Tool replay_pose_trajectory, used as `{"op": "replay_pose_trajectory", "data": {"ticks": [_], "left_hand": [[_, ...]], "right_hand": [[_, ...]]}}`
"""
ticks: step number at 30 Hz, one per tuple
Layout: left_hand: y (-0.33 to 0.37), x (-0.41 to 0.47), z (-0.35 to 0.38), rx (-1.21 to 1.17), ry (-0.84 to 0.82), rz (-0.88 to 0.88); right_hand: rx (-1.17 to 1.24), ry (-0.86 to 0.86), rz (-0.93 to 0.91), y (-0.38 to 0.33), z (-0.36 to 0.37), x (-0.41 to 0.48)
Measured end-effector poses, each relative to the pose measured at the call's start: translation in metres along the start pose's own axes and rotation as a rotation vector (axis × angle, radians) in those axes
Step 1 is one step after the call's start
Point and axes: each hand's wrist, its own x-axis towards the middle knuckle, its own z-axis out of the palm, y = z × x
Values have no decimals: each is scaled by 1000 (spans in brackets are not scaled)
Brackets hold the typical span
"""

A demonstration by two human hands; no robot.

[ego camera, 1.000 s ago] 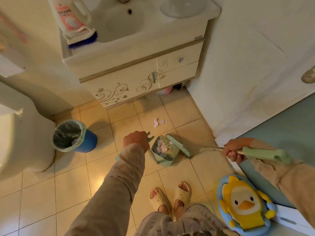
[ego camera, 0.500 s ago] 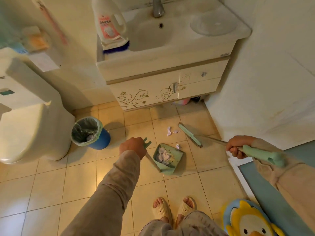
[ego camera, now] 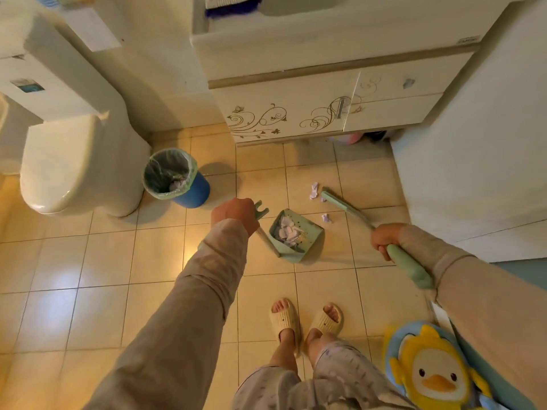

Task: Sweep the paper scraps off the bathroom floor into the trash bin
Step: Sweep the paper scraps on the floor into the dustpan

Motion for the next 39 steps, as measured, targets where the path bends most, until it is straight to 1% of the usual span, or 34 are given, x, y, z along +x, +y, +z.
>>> {"op": "replay_pose_trajectory", "data": {"ticks": [3,5,6,8,10,12,14,20,22,25,27,29,32,35,39], "left_hand": [[1,4,-2,-2,-10,17],[4,7,-4,-3,-14,31],[6,9,-5,-2,-13,39],[7,12,-9,-1,-10,47],[5,16,-12,-1,-13,47],[2,19,-15,4,-21,45],[-2,21,-18,8,-23,42],[-21,21,-24,-9,-33,24],[-31,19,-23,-23,-23,1],[-40,12,-19,-27,-29,-31],[-41,8,-15,-30,-25,-38],[-40,5,-10,-25,-31,-46],[-43,1,-2,-39,-63,-77],[-53,-1,3,-85,-85,-122],[-57,3,1,-103,-55,-147]], "right_hand": [[21,-58,24,11,6,-15],[169,-93,-15,16,-7,-22],[229,-104,-7,16,-15,-23],[228,-131,56,20,-28,-29],[176,-171,110,20,-33,-31],[142,-182,134,18,-36,-34],[133,-167,126,19,-38,-33],[159,5,87,1,-50,-27],[176,34,52,-11,-50,-23],[239,14,-34,-28,-44,-20],[282,59,-92,-40,-38,-13],[247,95,-70,-54,-33,-6],[131,126,-4,-71,-21,10],[62,106,20,-77,-4,26],[-33,64,96,-80,15,36]]}}
